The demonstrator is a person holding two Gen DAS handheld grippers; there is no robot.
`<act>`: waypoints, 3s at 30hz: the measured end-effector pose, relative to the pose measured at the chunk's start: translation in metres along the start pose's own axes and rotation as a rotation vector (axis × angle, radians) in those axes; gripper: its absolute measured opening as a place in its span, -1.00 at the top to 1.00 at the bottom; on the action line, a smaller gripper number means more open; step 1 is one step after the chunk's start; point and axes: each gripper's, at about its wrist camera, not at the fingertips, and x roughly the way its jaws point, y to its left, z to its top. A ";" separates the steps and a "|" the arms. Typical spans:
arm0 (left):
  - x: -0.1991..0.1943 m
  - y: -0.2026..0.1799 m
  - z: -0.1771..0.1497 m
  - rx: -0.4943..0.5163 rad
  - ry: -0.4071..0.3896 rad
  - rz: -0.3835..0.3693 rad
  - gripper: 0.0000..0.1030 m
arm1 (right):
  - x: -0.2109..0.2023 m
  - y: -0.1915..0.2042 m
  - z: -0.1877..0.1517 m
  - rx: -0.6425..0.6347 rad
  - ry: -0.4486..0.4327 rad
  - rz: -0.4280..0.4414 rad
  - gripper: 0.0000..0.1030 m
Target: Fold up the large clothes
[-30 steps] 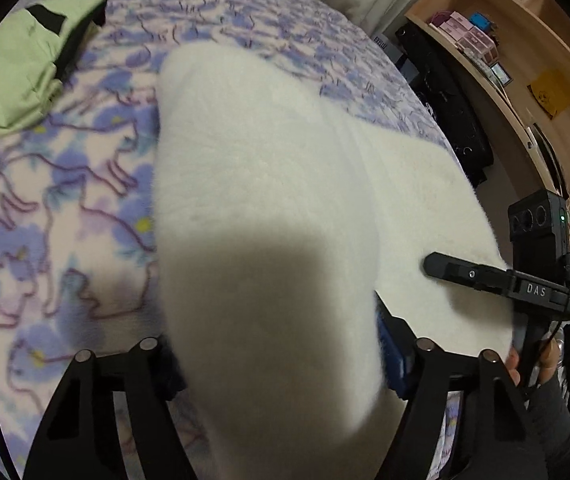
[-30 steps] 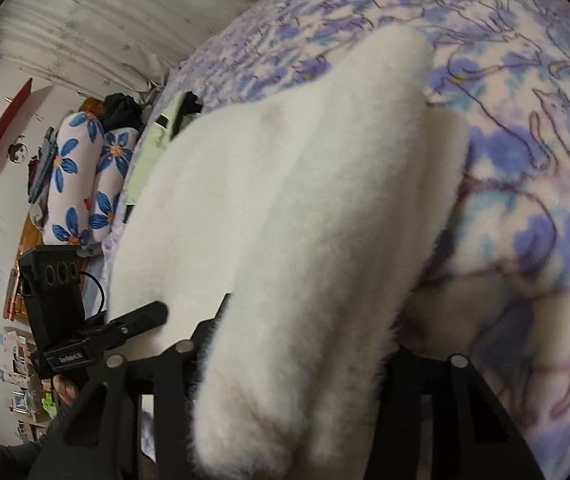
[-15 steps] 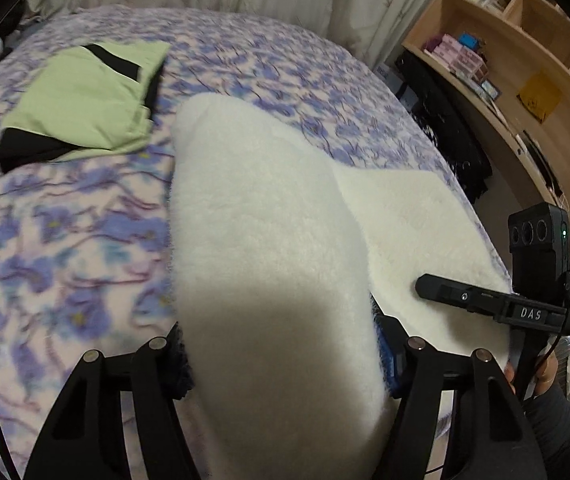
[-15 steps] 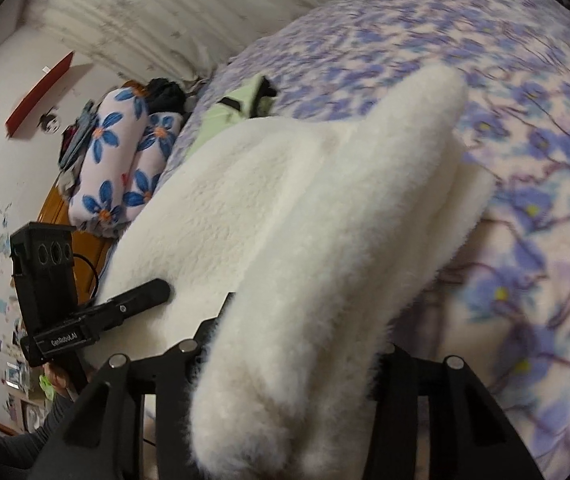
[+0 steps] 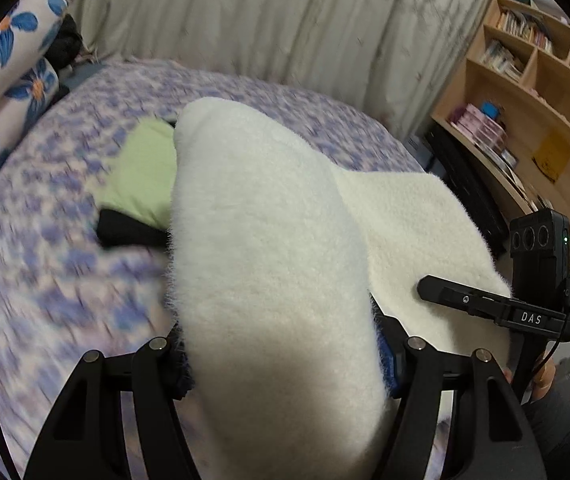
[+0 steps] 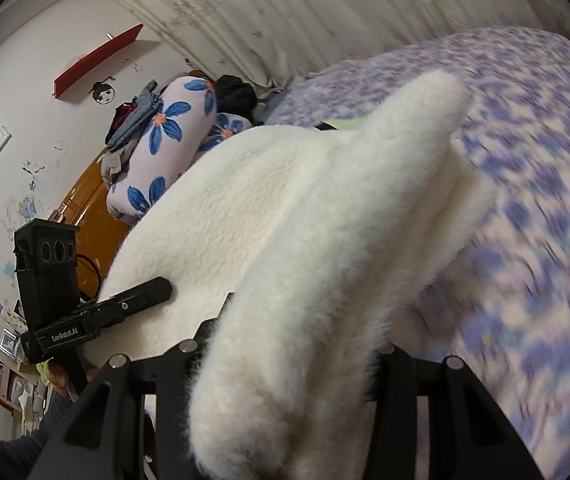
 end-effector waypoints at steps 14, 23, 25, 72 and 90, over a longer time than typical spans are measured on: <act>0.152 0.181 0.158 0.015 -0.010 0.044 -0.29 | 0.205 -0.058 0.156 0.009 -0.018 -0.013 0.13; 0.229 0.256 0.132 -0.074 0.037 0.029 -0.73 | 0.280 -0.122 0.148 0.111 0.080 -0.014 -0.20; 0.227 0.260 0.130 -0.095 0.051 0.019 -0.74 | 0.271 -0.123 0.146 0.114 0.100 -0.016 -0.26; 0.109 0.121 0.097 -0.050 0.080 0.294 -0.50 | 0.112 -0.047 0.106 0.041 0.076 -0.264 0.47; 0.010 -0.028 -0.004 -0.009 0.012 0.274 -0.98 | -0.029 -0.005 -0.005 0.008 0.031 -0.370 -0.22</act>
